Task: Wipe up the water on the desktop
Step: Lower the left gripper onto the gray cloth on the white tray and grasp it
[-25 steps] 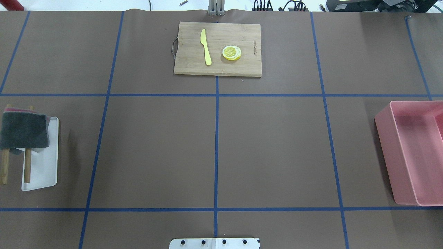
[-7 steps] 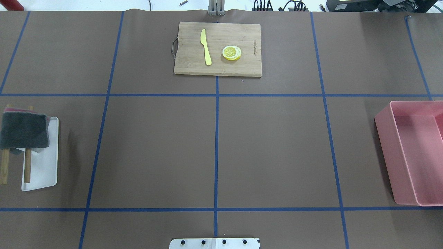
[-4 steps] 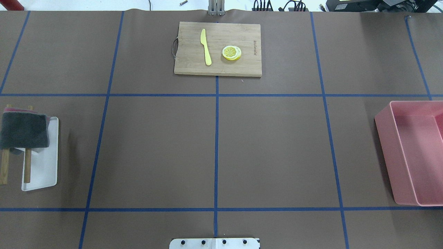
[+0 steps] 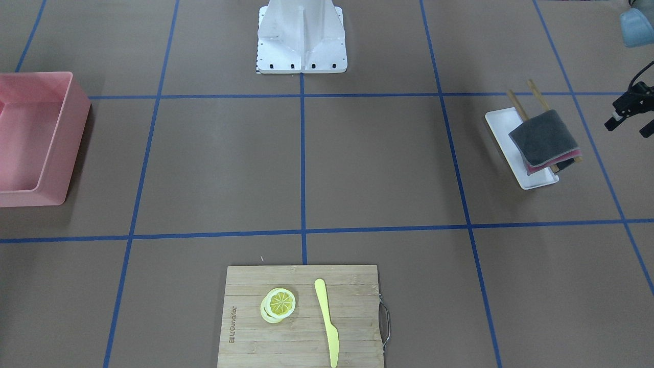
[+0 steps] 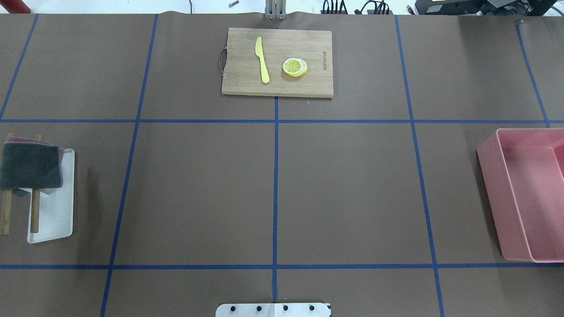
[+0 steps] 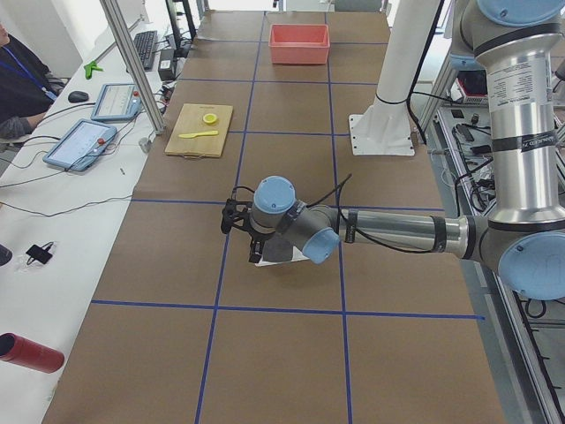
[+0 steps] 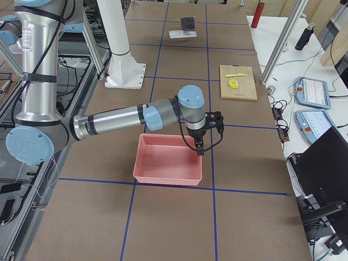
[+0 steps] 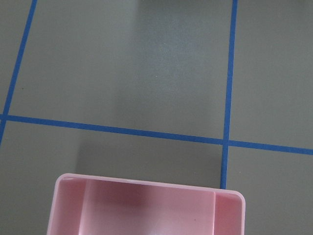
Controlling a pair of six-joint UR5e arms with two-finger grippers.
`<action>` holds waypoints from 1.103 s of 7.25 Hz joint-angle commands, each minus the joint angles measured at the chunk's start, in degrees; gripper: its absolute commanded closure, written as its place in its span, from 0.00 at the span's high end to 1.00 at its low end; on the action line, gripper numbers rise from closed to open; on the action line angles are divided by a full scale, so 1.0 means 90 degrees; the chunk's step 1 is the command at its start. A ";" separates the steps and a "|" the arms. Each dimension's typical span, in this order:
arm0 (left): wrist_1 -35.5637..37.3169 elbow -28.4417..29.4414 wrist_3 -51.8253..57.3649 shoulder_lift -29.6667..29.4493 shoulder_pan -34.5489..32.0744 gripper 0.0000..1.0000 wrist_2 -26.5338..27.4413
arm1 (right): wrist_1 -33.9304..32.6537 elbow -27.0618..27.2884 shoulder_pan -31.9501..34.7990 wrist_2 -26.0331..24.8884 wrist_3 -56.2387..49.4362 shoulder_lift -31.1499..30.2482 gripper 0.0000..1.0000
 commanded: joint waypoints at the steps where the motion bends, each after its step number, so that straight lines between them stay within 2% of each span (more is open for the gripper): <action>1: -0.0338 -0.0004 -0.0266 0.0202 0.0500 0.97 0.0321 | 0.0241 0.0001 -0.0005 -0.0058 0.0007 -0.0113 1.00; 2: -0.0484 -0.0004 -0.0315 0.0222 0.0696 0.95 0.0361 | 0.0243 0.0001 -0.0005 -0.0058 0.0007 -0.0114 1.00; 4: -0.0854 0.0015 -0.0665 0.0222 0.0989 0.85 0.0361 | 0.0252 0.0001 -0.0005 -0.0058 -0.0003 -0.0114 1.00; 6: -0.0973 0.0025 -0.0686 0.0222 0.1078 0.64 0.0351 | 0.0243 -0.0008 -0.0005 -0.0058 -0.0003 -0.0114 1.00; 8: -0.0983 0.0044 -0.0686 0.0222 0.1107 0.48 0.0351 | 0.0243 -0.0018 -0.0005 -0.0058 -0.0003 -0.0124 1.00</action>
